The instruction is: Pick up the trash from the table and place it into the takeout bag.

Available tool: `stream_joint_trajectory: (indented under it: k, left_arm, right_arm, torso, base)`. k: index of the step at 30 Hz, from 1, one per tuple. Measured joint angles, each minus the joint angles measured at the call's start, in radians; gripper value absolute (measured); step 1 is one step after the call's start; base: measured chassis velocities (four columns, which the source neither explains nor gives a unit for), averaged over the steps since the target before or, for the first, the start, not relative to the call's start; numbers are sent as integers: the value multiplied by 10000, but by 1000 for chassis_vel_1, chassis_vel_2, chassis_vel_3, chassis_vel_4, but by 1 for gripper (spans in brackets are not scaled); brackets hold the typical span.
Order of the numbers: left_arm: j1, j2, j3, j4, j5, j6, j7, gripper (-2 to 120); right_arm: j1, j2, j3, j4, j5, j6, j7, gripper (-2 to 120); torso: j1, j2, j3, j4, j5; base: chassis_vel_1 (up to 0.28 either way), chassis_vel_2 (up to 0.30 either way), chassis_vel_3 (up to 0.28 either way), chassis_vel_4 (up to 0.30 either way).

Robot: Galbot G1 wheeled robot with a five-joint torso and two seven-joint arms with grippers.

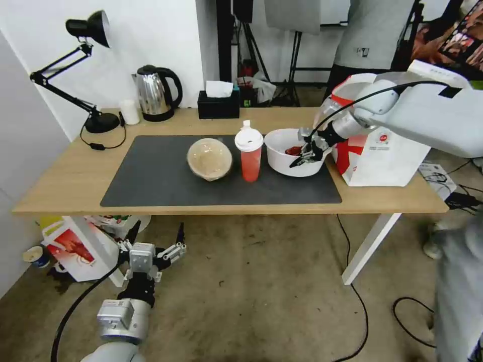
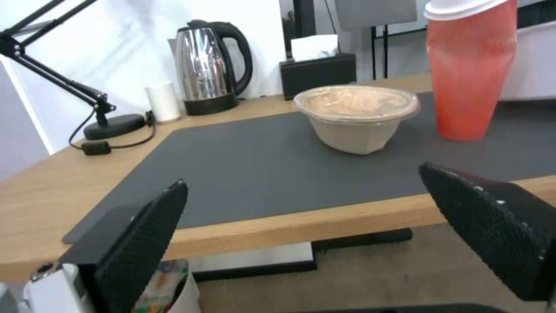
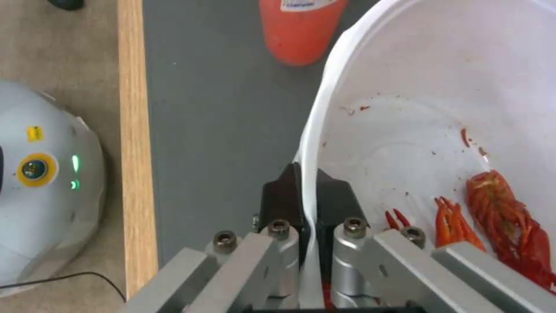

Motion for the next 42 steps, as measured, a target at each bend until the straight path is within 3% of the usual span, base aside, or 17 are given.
stream_joint_trajectory:
  k: [11, 42]
  left_arm:
    - [0, 0, 0, 0, 0, 0, 0, 100]
    - [0, 0, -1, 0, 0, 0, 0, 100]
  right_arm:
    - [883, 473, -64, 612, 255, -10, -84, 0]
    - [3186, 434, -656, 1512, 956, -43, -358, 0]
  torso:
    - [0, -2, 0, -1, 0]
    - [-2, 0, 0, 0, -2]
  base:
    - [0, 0, 0, 0]
    - [0, 0, 0, 0]
